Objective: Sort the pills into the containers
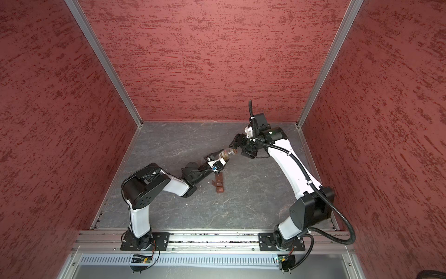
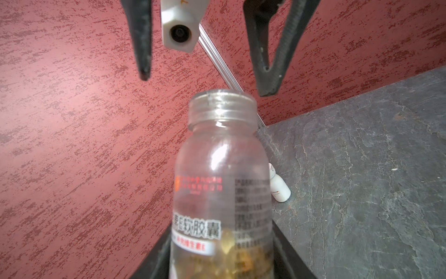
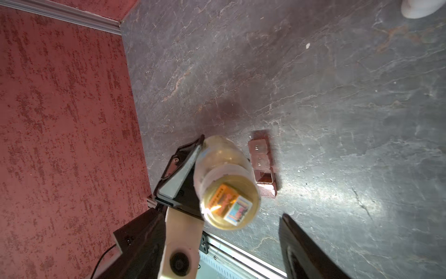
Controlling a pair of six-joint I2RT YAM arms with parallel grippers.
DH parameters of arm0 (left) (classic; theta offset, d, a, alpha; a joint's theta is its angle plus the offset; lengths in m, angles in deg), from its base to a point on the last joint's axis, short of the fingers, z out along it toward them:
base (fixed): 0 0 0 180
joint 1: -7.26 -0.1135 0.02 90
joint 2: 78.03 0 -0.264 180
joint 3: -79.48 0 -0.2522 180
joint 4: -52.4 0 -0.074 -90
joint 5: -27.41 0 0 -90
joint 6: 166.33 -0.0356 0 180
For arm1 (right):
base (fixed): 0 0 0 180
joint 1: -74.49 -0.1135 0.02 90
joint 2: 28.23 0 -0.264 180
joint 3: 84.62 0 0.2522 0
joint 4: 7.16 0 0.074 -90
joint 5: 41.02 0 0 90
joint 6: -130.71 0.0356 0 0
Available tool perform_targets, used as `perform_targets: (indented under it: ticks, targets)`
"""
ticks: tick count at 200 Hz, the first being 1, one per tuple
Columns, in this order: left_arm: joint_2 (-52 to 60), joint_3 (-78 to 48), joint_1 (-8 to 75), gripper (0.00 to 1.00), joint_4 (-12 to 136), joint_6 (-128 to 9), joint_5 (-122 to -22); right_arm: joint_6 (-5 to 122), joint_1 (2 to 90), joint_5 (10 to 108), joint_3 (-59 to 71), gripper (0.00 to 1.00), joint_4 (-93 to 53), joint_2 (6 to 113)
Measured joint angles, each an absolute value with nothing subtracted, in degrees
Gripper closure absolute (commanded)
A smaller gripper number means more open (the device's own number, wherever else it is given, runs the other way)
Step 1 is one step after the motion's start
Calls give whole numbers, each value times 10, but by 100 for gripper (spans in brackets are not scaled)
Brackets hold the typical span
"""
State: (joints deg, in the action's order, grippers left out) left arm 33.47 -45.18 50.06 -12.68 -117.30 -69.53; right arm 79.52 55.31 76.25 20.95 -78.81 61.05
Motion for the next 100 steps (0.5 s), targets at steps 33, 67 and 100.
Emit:
perform_targets:
  ticks: [33, 67, 100]
  targets:
    - [335, -452, 503, 100, -128, -1174, -693, 803, 553, 769, 199, 32, -773, 611]
    - [335, -452, 503, 100, -128, -1176, -689, 804, 553, 770, 186, 37, -766, 617]
    - [335, -452, 503, 100, -128, -1176, -689, 806, 553, 772, 182, 49, -763, 624]
